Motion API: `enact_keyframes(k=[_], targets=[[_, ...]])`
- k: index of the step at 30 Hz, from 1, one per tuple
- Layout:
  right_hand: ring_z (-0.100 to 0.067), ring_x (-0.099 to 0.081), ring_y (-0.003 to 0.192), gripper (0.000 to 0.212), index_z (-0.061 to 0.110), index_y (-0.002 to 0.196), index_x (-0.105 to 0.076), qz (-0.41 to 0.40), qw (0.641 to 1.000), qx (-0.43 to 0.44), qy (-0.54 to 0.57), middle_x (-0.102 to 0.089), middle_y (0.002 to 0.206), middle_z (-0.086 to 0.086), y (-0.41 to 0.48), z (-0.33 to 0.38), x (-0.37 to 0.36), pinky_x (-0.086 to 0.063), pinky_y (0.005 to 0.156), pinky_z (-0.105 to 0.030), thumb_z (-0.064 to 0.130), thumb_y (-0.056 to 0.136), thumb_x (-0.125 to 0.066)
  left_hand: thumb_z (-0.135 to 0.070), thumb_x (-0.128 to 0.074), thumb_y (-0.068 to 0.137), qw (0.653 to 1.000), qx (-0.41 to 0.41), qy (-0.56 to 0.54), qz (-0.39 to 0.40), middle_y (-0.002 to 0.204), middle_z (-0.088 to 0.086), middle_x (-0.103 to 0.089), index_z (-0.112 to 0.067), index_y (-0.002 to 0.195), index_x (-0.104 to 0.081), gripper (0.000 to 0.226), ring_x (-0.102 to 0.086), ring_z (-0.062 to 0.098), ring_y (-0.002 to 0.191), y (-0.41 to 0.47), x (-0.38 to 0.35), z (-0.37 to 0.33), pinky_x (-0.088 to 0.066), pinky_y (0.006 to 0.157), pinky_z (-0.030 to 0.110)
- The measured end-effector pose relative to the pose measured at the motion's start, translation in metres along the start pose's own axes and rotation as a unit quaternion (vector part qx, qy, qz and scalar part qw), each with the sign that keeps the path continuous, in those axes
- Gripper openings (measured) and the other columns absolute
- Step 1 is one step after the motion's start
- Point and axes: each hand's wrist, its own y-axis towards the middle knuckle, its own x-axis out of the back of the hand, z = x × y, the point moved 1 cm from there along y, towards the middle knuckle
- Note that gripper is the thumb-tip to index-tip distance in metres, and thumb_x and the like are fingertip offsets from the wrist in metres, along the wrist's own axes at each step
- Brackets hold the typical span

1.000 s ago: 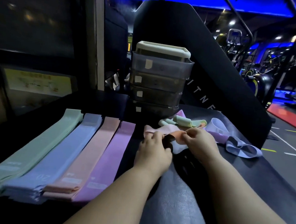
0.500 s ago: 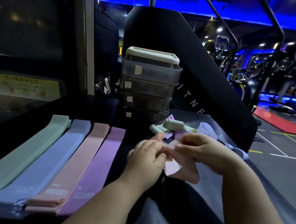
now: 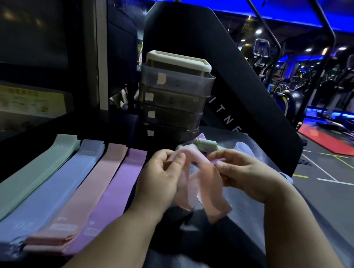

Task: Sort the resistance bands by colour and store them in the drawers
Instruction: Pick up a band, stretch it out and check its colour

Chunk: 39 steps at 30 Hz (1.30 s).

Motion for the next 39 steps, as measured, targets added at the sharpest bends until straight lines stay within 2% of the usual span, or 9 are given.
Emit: enact_keyframes(k=[3, 8, 12, 18, 21, 26, 32, 36, 39], targets=[[-0.006, -0.064, 0.089, 0.068, 0.017, 0.115, -0.062, 0.103, 0.991, -0.034, -0.073, -0.069, 0.098, 0.002, 0.000, -0.005, -0.002, -0.049, 0.076, -0.018, 0.035, 0.053, -0.085, -0.032, -0.059, 0.094, 0.996, 0.021, -0.073, -0.039, 0.073, -0.015, -0.065, -0.024, 0.085, -0.063, 0.013, -0.058, 0.000, 0.069, 0.002, 0.003, -0.003, -0.045, 0.063, 0.019], [-0.010, -0.063, 0.094, 0.053, 0.028, 0.109, -0.066, 0.084, 0.962, -0.100, -0.239, -0.068, 0.101, 0.005, 0.003, -0.012, -0.008, -0.050, 0.083, -0.024, 0.027, 0.059, -0.083, -0.023, -0.060, 0.094, 0.989, 0.036, -0.115, -0.084, 0.082, -0.007, -0.064, -0.025, 0.086, -0.060, 0.008, -0.060, 0.014, 0.082, 0.006, 0.009, -0.002, -0.051, 0.073, 0.031], [-0.011, -0.060, 0.082, 0.031, 0.022, 0.091, -0.066, 0.007, 0.878, -0.125, -0.461, -0.068, 0.087, 0.006, 0.008, -0.018, -0.003, -0.044, 0.074, -0.028, 0.037, 0.070, -0.083, -0.016, -0.060, 0.092, 0.986, 0.031, -0.117, -0.112, 0.082, -0.008, -0.059, -0.028, 0.083, -0.056, 0.015, -0.054, 0.010, 0.077, 0.008, 0.012, -0.001, -0.046, 0.070, 0.028], [-0.018, -0.061, 0.087, 0.008, 0.010, 0.090, -0.072, -0.059, 0.987, -0.051, -0.142, -0.069, 0.087, -0.005, 0.008, -0.018, 0.007, -0.048, 0.089, -0.038, 0.016, 0.085, -0.073, -0.007, -0.059, 0.090, 0.985, 0.035, -0.111, -0.126, 0.080, -0.008, -0.054, -0.026, 0.084, -0.052, 0.021, -0.050, 0.006, 0.070, 0.010, 0.010, 0.001, -0.040, 0.064, 0.021], [-0.019, -0.059, 0.089, 0.027, 0.014, 0.098, -0.071, -0.087, 0.984, -0.052, -0.144, -0.068, 0.094, -0.009, 0.009, -0.019, 0.011, -0.049, 0.087, -0.041, 0.029, 0.077, -0.079, -0.007, -0.058, 0.090, 0.987, 0.037, -0.110, -0.110, 0.080, -0.006, -0.054, -0.026, 0.084, -0.051, 0.021, -0.049, 0.009, 0.071, 0.009, 0.009, 0.001, -0.040, 0.064, 0.022], [-0.015, -0.059, 0.084, 0.014, 0.015, 0.092, -0.072, -0.120, 0.961, -0.078, -0.238, -0.068, 0.090, -0.006, 0.014, -0.024, 0.008, -0.050, 0.080, -0.032, 0.026, 0.084, -0.075, -0.010, -0.058, 0.090, 0.989, 0.057, -0.098, -0.094, 0.081, -0.007, -0.056, -0.026, 0.084, -0.053, 0.018, -0.052, 0.009, 0.075, 0.009, 0.008, 0.002, -0.043, 0.067, 0.025], [-0.014, -0.057, 0.076, 0.014, 0.008, 0.091, -0.069, -0.147, 0.986, -0.017, -0.082, -0.062, 0.080, -0.003, 0.006, -0.010, 0.008, -0.050, 0.072, -0.027, 0.019, 0.093, -0.061, -0.027, -0.062, 0.092, 0.989, 0.078, -0.104, -0.075, 0.089, 0.005, -0.070, -0.025, 0.087, -0.058, 0.007, -0.069, 0.026, 0.087, 0.009, 0.008, 0.007, -0.057, 0.081, 0.046], [-0.013, -0.055, 0.074, 0.014, 0.017, 0.087, -0.068, -0.222, 0.975, 0.002, -0.007, -0.062, 0.077, 0.001, 0.006, -0.009, 0.014, -0.047, 0.074, -0.028, 0.021, 0.096, -0.057, -0.029, -0.061, 0.095, 0.981, 0.129, -0.147, -0.015, 0.078, 0.001, -0.068, -0.016, 0.088, -0.060, 0.014, -0.066, 0.014, 0.063, 0.005, 0.003, 0.005, -0.054, 0.059, 0.028], [-0.012, -0.055, 0.080, 0.015, 0.018, 0.082, -0.069, -0.253, 0.967, -0.015, -0.016, -0.063, 0.074, 0.006, 0.011, -0.018, 0.023, -0.044, 0.081, -0.031, 0.024, 0.094, -0.061, -0.034, -0.064, 0.092, 0.990, 0.124, -0.035, 0.058, 0.082, 0.001, -0.069, -0.017, 0.086, -0.062, 0.018, -0.061, 0.014, 0.070, 0.004, 0.000, 0.010, -0.050, 0.068, 0.030]])
